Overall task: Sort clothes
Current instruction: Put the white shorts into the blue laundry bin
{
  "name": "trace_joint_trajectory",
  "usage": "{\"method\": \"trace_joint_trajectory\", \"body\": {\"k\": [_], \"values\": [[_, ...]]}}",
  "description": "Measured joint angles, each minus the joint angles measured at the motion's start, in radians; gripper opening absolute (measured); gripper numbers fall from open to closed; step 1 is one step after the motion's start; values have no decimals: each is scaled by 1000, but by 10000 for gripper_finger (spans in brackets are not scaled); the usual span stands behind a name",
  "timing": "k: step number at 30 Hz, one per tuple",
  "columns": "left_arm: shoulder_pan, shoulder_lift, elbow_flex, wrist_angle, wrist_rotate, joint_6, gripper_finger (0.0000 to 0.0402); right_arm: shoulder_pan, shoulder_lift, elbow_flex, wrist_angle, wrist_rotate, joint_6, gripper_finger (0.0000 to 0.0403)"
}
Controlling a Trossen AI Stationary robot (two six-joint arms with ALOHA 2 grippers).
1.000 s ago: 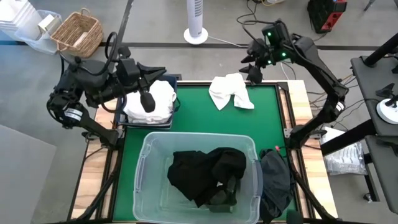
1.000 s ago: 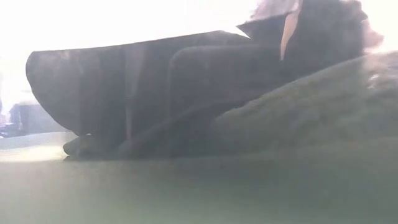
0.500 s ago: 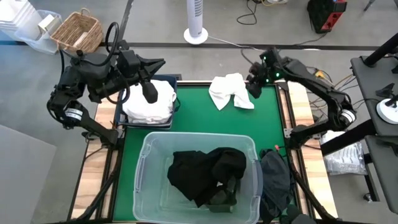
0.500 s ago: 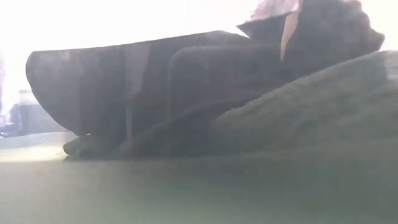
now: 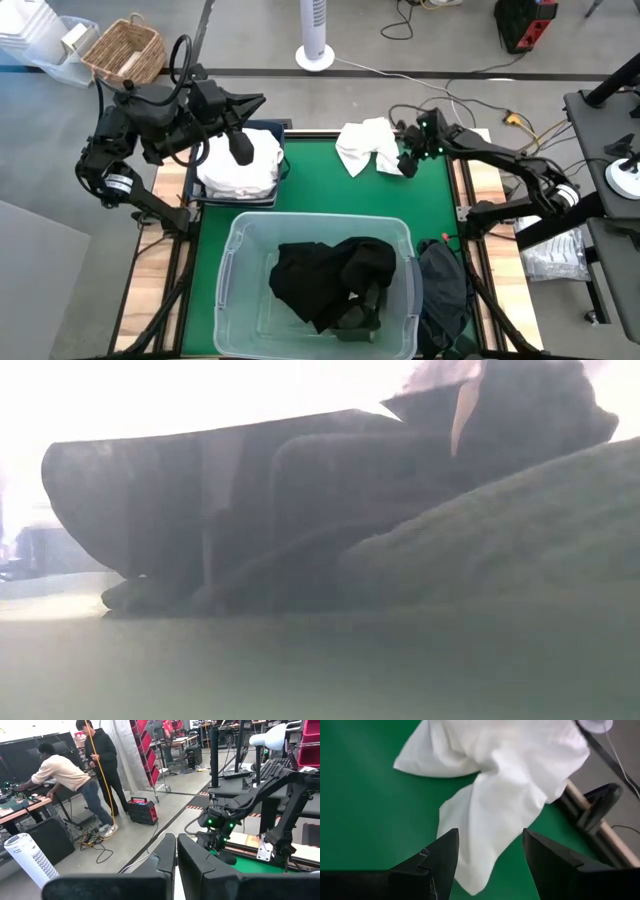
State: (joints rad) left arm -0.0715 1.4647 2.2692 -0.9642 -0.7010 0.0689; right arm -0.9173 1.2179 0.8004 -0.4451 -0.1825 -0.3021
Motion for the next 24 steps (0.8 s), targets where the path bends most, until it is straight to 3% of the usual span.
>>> {"method": "trace_joint_trajectory", "body": {"k": [15,24], "values": [[0,5,0,-1,0,-8,0,0,31,-260,372,-8,-12,210],[1,14,-1,-2,0,-6,0,1,115,-310,470,31,21,210]]}}
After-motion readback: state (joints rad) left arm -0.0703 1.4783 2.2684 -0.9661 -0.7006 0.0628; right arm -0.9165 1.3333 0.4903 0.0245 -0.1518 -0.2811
